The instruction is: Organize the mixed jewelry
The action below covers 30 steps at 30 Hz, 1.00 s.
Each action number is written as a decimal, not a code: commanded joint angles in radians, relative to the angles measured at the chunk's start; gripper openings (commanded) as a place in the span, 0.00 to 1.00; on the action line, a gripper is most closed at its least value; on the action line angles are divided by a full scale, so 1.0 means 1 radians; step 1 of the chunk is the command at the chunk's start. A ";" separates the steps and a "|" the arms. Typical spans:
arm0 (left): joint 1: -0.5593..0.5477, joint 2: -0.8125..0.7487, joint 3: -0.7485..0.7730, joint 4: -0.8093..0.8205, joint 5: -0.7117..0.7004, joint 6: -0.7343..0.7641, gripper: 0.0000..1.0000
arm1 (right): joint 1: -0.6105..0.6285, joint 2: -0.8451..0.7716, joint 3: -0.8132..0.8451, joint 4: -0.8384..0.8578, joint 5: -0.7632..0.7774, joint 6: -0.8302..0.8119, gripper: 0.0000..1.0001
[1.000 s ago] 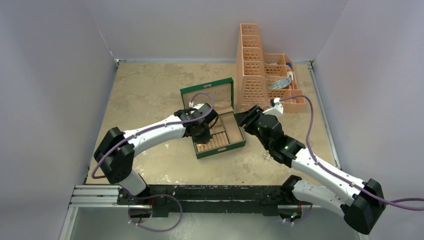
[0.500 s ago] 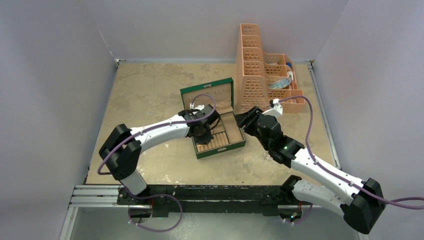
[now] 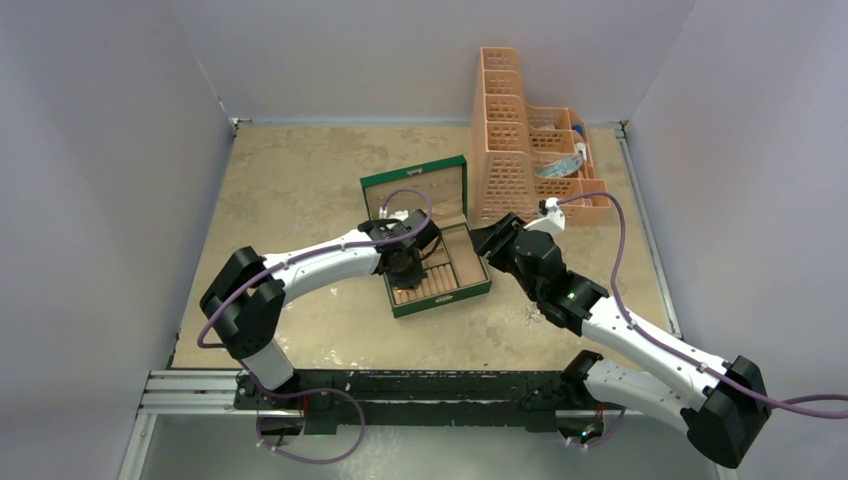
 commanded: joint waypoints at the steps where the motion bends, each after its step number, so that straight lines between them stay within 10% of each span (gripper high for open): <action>1: -0.005 0.030 -0.020 0.019 -0.012 -0.019 0.01 | 0.002 -0.010 0.000 0.013 0.010 0.007 0.56; 12: -0.004 -0.101 0.046 -0.017 0.012 0.060 0.33 | 0.002 -0.044 0.009 -0.008 0.016 0.003 0.56; 30: -0.004 -0.638 -0.209 0.205 0.021 0.248 0.33 | -0.004 0.083 0.170 -0.259 0.121 -0.120 0.69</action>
